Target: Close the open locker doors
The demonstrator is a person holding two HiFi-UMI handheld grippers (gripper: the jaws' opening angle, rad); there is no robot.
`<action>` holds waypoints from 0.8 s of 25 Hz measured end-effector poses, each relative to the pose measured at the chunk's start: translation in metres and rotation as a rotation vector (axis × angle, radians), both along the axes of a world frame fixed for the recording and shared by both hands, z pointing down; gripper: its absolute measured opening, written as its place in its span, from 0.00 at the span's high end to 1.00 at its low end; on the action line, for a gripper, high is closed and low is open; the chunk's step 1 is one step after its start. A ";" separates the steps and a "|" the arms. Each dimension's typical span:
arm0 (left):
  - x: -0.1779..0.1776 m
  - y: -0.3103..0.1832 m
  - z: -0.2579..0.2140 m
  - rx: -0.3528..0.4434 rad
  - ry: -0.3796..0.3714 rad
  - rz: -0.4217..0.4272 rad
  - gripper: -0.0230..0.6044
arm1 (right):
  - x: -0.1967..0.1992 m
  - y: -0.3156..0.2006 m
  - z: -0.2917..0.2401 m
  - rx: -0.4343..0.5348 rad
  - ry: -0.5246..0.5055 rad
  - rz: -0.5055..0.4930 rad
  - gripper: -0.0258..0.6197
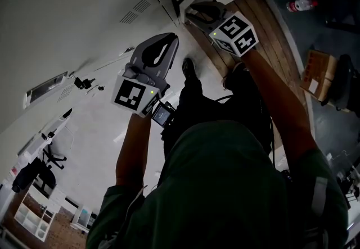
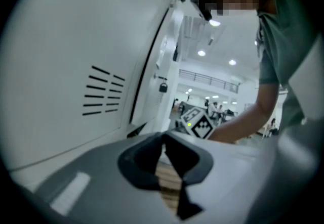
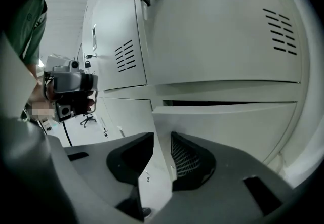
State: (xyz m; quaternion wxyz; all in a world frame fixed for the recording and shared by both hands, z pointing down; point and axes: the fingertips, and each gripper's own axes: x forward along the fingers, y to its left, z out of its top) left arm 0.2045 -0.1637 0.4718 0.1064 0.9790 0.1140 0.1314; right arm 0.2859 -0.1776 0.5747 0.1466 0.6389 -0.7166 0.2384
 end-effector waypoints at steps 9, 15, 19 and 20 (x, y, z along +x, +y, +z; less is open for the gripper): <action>-0.009 -0.002 -0.018 0.012 0.009 -0.007 0.93 | 0.013 -0.038 0.004 -0.010 0.022 0.061 0.80; -0.003 0.005 -0.037 0.017 0.067 0.021 0.93 | 0.019 -0.041 0.002 -0.033 0.005 0.102 0.83; 0.002 0.013 -0.058 0.011 0.114 0.039 0.93 | 0.018 -0.039 -0.005 -0.049 0.005 0.108 0.83; 0.003 0.015 -0.062 0.015 0.121 0.046 0.93 | 0.017 -0.036 -0.007 -0.052 0.008 0.103 0.83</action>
